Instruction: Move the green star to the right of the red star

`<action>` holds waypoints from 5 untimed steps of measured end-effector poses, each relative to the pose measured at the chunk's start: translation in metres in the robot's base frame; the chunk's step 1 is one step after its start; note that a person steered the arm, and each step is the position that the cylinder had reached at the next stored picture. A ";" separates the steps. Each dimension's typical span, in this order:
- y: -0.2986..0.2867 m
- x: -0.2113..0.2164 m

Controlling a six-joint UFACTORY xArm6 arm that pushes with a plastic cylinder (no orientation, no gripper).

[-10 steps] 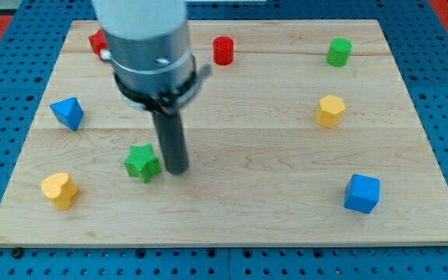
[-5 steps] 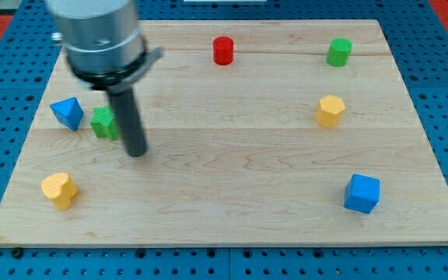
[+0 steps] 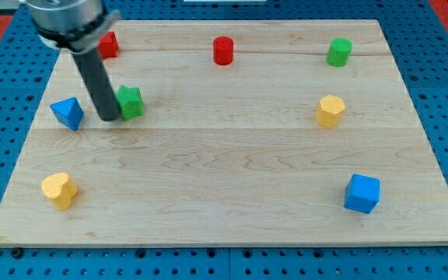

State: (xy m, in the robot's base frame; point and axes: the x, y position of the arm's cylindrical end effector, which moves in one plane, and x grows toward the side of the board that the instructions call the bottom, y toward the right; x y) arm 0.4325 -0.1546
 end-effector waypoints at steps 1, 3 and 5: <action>0.058 0.003; 0.049 -0.033; 0.008 -0.007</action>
State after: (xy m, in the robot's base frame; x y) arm 0.4250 -0.1466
